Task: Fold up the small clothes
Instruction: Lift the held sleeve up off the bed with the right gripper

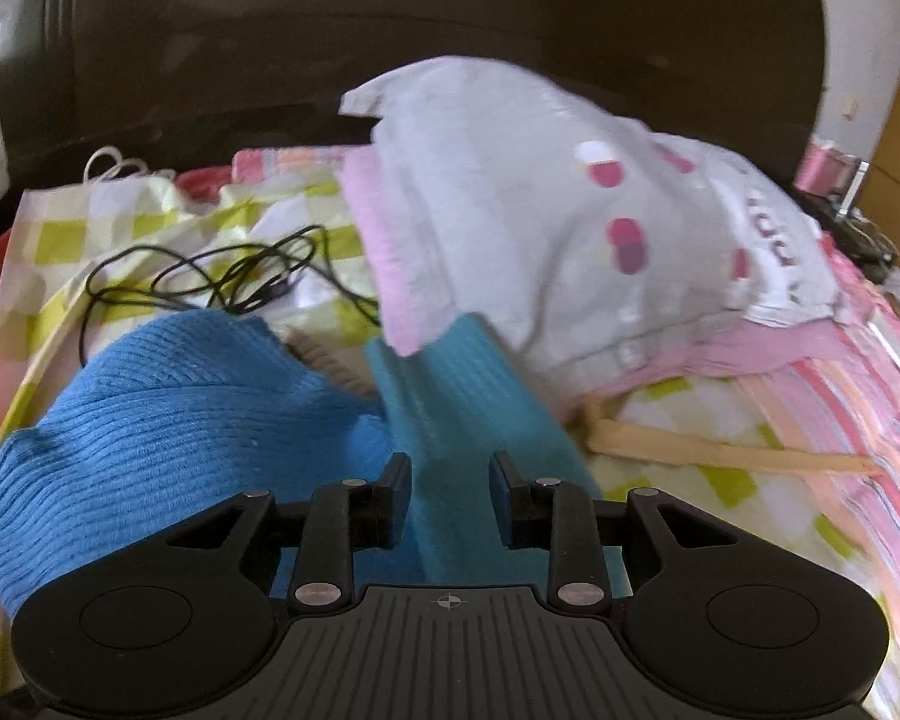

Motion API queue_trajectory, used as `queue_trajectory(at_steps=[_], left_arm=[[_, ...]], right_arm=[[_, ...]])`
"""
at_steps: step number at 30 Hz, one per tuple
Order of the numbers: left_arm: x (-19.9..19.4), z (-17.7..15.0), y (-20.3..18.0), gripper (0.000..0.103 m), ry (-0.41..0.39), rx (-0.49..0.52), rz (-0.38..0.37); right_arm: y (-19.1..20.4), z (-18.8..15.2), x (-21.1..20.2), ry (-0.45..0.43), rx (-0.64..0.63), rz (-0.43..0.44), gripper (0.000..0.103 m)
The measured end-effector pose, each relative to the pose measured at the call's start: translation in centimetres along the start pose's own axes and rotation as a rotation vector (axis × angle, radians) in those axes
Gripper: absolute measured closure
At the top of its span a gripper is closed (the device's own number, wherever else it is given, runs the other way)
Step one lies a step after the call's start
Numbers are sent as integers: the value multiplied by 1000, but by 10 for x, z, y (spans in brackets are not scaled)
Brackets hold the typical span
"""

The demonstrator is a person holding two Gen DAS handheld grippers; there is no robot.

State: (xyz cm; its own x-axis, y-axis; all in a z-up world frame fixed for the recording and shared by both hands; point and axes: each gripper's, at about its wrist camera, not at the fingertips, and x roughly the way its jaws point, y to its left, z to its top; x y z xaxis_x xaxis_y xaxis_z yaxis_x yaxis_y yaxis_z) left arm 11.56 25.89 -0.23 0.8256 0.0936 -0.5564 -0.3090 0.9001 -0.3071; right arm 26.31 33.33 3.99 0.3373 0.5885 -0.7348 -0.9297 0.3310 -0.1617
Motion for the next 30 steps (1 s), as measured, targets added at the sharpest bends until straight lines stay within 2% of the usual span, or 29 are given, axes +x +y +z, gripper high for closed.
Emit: queue_trajectory(at_steps=[3,8,10,13,16,23,30], left_arm=[[1,0,1,0,3,-2,-2],[1,-3,-2,0,3,18,7],[2,-3,-3,0,2,21,8],[2,-4,-6,0,0,28,8],[3,-6,-7,0,-11,47,19],[0,-7,-12,0,-26,57,19],[0,-17,-19,0,-41,97,32]], right_arm=[[7,4,13,17,-29,-1,69],[14,7,31,50,-38,-42,69],[12,6,32,49,-17,-55,72],[10,5,27,38,8,-66,83],[6,6,13,8,29,-90,94],[-32,-2,-41,-102,188,-164,96],[-86,-38,-111,-187,377,-247,96]])
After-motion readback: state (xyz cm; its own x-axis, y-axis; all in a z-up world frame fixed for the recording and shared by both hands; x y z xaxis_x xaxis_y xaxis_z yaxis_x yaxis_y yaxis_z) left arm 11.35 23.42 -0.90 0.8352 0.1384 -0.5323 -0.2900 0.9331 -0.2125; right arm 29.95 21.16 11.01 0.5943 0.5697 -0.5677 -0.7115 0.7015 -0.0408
